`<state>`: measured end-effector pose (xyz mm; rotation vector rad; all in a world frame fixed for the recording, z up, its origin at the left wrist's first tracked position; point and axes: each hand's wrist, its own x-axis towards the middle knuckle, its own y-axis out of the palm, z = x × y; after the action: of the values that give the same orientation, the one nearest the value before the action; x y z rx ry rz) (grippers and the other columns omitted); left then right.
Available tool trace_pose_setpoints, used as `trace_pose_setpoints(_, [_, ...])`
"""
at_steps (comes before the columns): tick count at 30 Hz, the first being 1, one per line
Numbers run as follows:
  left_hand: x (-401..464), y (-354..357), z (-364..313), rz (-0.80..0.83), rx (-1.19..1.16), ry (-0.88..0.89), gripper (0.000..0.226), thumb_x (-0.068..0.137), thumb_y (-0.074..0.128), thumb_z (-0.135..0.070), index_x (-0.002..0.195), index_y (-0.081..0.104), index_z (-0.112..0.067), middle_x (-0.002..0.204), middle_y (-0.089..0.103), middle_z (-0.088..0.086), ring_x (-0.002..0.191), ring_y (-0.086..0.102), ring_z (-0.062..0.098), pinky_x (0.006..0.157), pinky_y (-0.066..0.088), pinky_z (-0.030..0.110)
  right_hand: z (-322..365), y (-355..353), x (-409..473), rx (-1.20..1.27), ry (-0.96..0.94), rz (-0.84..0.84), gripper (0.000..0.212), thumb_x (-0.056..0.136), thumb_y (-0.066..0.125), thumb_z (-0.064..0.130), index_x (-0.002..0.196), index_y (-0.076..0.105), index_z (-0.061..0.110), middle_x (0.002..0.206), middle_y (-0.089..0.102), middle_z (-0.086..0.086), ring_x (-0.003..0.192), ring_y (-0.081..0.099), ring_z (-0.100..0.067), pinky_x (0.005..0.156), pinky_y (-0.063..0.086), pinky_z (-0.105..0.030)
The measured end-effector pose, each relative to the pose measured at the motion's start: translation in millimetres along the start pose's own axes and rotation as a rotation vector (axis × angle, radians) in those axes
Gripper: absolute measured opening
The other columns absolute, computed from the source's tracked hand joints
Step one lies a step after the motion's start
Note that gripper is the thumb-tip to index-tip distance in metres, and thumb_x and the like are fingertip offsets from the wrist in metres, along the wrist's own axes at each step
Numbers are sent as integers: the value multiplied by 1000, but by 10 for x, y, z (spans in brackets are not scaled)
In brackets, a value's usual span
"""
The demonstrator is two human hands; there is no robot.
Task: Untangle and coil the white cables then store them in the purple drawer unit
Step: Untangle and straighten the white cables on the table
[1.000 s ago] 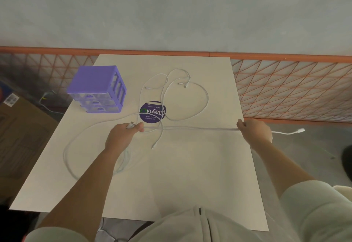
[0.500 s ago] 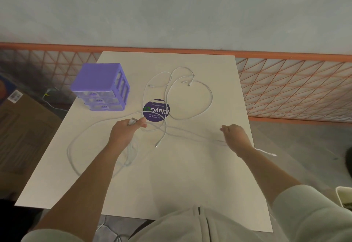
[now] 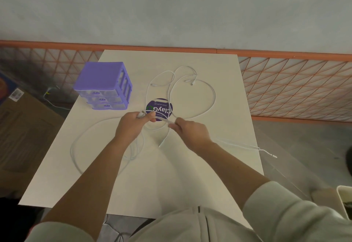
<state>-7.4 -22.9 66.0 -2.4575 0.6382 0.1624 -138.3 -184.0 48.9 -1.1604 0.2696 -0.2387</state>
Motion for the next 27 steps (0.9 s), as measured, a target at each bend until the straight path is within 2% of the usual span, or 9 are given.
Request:
trace_pose_setpoints(3, [22,-73,29,1,-8,-15,31,86,65,-52,77,78,-24,67,66,-12,68,51,12,67,36,27,-324,-31,-99,-34,177,2,61,92,27,71,66,42,18,67,56,1,71,54,-29,60,37,-32])
trace_pose_setpoints(5, [8,-39,39,50,23,-19,30,86,65,-50,77,77,-24,50,57,-19,62,48,10,63,35,28,-500,-40,-154,-86,245,15,65,91,24,73,64,44,17,61,51,4,67,53,-26,58,35,-31])
trace_pose_setpoints(8, [-31,128,33,89,39,-29,28,85,66,-51,74,77,-28,46,54,-17,63,48,11,63,35,29,-629,-36,-178,-88,290,18,66,94,24,70,65,48,15,61,53,0,67,58,-27,53,33,-31])
trace_pose_setpoints(13, [-21,277,9,73,-18,-14,29,84,65,-54,70,77,-32,78,72,-6,77,58,13,71,40,27,-498,-18,-125,171,261,70,52,101,29,53,91,63,16,93,69,-1,85,62,-26,73,49,-35])
trace_pose_setpoints(18, [-9,349,-131,108,-31,11,29,88,62,-50,75,77,-30,47,52,-12,58,45,11,60,34,25,-46,23,-33,242,145,77,42,102,27,52,95,51,19,84,62,-1,82,59,-28,67,43,-37])
trace_pose_setpoints(20, [18,314,-129,132,-31,22,30,89,61,-52,76,78,-31,53,51,-8,55,44,9,59,34,23,-21,3,-10,173,103,60,39,102,26,51,99,49,19,85,63,-3,82,60,-30,67,45,-37])
trace_pose_setpoints(23, [59,205,-92,135,-43,10,30,92,55,-52,79,75,-34,65,67,-13,58,52,-2,59,35,14,-115,-43,2,63,97,25,37,103,23,51,111,47,23,91,68,-6,83,63,-33,67,46,-37])
trace_pose_setpoints(25, [130,78,-23,52,-174,-50,34,94,50,-54,85,74,-32,72,70,-16,46,45,-2,51,32,18,-236,-48,-18,6,136,6,37,104,22,50,115,46,24,93,69,-7,84,64,-34,64,41,-35])
trace_pose_setpoints(27, [222,-93,106,-79,-440,-155,42,94,47,-57,81,69,-24,55,58,-13,38,29,3,41,23,19,-396,-57,-69,-47,195,4,36,104,22,49,113,46,23,94,70,-7,83,64,-34,63,39,-34])
